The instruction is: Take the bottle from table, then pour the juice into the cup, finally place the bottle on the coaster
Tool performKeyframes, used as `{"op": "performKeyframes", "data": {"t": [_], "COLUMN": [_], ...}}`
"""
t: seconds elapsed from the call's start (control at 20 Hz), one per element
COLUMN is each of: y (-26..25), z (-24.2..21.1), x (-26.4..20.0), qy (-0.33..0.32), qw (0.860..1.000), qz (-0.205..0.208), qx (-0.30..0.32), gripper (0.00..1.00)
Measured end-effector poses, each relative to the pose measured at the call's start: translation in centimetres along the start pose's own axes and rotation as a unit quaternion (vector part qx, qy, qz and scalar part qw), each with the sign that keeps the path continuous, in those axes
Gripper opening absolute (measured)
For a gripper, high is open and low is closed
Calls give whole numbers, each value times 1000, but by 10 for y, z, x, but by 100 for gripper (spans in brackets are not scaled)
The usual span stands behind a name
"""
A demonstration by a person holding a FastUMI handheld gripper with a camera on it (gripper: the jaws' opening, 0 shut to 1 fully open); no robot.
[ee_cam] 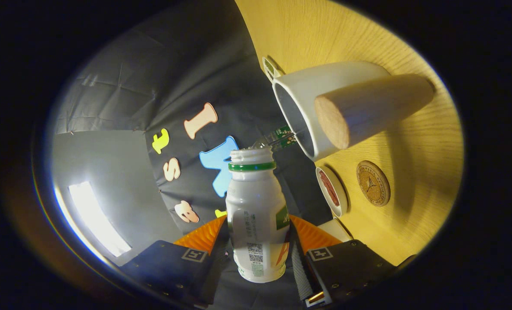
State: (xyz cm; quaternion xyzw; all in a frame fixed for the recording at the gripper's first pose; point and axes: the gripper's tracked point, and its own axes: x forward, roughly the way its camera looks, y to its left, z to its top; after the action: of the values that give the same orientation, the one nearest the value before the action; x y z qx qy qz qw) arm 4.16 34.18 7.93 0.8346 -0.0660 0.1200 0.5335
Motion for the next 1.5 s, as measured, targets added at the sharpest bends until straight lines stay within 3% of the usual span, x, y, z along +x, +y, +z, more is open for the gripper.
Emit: {"op": "performKeyframes", "data": {"t": [1.5], "y": [12], "z": [2], "x": [2], "qy": [-48], "qw": [995], "qz": [20], "qx": [87], "gripper": [70]}}
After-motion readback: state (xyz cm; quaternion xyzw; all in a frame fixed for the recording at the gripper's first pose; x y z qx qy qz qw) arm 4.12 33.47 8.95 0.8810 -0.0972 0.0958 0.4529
